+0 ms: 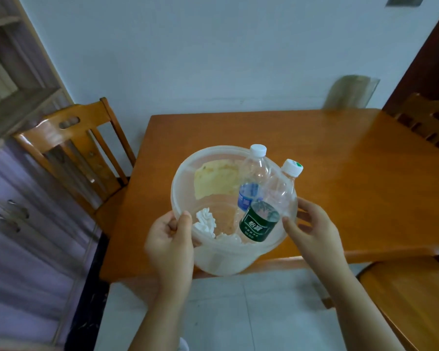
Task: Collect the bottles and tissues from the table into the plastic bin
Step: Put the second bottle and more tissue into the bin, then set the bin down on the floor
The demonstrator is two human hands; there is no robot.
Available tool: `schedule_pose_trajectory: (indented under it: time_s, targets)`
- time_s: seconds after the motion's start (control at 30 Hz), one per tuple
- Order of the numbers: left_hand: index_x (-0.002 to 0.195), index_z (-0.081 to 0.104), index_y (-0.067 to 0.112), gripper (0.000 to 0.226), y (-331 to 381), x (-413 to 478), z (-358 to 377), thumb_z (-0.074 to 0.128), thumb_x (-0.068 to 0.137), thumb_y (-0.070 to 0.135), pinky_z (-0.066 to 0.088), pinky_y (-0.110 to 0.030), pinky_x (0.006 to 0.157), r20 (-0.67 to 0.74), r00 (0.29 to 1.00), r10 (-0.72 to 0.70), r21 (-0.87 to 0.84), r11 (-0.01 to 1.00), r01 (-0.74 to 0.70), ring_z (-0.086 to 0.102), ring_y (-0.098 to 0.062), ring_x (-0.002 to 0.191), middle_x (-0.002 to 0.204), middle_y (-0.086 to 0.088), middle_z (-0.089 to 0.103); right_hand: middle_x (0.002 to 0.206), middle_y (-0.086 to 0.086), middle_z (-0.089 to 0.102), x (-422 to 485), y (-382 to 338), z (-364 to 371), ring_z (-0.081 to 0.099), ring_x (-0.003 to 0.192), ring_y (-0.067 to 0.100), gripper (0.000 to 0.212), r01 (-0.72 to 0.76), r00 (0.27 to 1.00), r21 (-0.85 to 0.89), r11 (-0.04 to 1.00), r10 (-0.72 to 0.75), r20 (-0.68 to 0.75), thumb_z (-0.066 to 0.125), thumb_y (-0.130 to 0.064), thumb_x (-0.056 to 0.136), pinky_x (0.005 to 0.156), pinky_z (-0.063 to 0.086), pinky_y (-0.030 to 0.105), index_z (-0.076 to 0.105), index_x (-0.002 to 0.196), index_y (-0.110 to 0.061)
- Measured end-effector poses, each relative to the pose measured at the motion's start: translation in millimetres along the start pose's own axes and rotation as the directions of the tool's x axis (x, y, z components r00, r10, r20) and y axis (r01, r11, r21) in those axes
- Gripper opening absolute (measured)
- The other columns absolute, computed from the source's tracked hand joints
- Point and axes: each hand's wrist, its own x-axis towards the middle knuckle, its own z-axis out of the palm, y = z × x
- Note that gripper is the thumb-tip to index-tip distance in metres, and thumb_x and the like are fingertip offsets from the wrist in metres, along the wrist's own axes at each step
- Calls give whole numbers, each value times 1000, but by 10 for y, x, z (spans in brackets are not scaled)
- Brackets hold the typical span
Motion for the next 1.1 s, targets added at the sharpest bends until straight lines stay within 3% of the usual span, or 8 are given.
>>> schedule_pose_trajectory:
  time_s: [0.17,0.3,0.47,0.6,0.73,0.83,0.97,1.1]
  targets:
    - [66,63,24,23,30,-486,-263,61,87,16,49,-25,46,55,998,-12,73,997,8,59,-6,47,55,0,64,101,-15,55,-502,38,-278,55,92,0,45,-16,999,69,998,19,-40,63,-38,74,71,47,19,52,115,-26]
    - [71,62,30,22,58,-762,-530,61,88,16,48,-22,46,115,993,1,119,993,-15,62,-5,50,60,3,67,106,-9,57,-921,58,-383,57,93,8,40,-58,997,82,995,63,-48,64,-31,77,74,51,27,52,115,-25]
    - [79,58,39,22,-26,-1087,-972,60,88,18,51,-30,57,236,972,9,206,977,-59,62,4,55,62,30,65,109,-5,56,-1512,80,-413,56,98,15,39,-137,987,91,986,143,-70,63,-19,80,84,50,36,50,116,-21]
    - [81,62,32,14,-281,-1316,-1410,60,86,19,55,-39,60,257,966,-13,244,968,-52,62,0,50,58,19,67,110,-3,56,-2044,145,-305,55,98,14,40,-193,979,81,978,198,-52,61,-11,80,82,48,32,48,116,-21]
    - [77,58,37,16,-578,-1574,-1754,59,85,23,48,-17,55,258,966,-6,278,958,-68,61,4,50,58,24,65,108,-2,55,-2474,330,-149,54,96,13,39,-263,964,98,960,264,2,58,-2,80,81,46,30,48,111,-22]
    - [84,60,31,5,-853,-1694,-1872,59,84,27,46,-16,52,285,956,-77,308,951,-15,61,1,49,58,20,66,112,1,53,-2670,566,-2,53,99,15,43,-343,939,107,933,341,38,54,4,78,84,47,33,47,117,-14]
    - [99,57,28,17,-1316,-1853,-1861,59,89,15,51,-20,57,332,927,-173,370,928,40,62,1,54,66,22,66,115,0,51,-2794,1008,210,53,101,17,45,-461,888,143,876,455,70,51,9,77,83,48,34,46,116,-13]
    - [103,58,22,14,-1868,-1968,-1750,58,89,19,42,-7,53,335,913,-234,462,885,57,62,4,59,66,6,66,111,0,53,-2870,1598,430,54,90,13,36,-548,836,128,827,546,49,52,6,80,65,44,15,47,111,-12]
